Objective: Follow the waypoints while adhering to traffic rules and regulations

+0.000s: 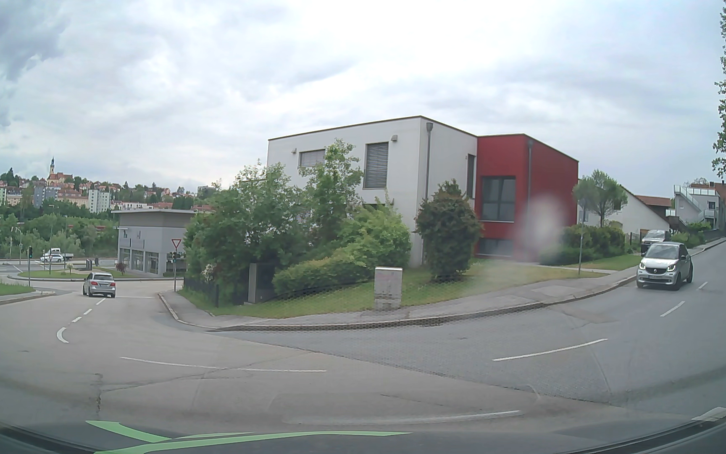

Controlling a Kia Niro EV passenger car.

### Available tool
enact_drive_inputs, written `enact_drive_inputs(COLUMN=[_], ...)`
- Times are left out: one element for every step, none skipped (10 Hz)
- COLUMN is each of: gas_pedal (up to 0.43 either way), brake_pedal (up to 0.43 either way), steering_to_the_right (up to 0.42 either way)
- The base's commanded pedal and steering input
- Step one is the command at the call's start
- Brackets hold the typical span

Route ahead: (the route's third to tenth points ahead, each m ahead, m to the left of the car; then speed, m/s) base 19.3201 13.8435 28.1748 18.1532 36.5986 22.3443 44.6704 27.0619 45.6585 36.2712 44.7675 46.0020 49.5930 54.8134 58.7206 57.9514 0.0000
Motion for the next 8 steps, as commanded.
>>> enact_drive_inputs(gas_pedal=[0.000, 0.000, 0.000, 0.000, 0.000, 0.000, 0.000, 0.000], brake_pedal=[0.372, 0.372, 0.372, 0.372, 0.372, 0.372, 0.372, 0.372], steering_to_the_right=[-0.080, -0.081, -0.081, -0.081, -0.080, -0.080, -0.081, -0.080])
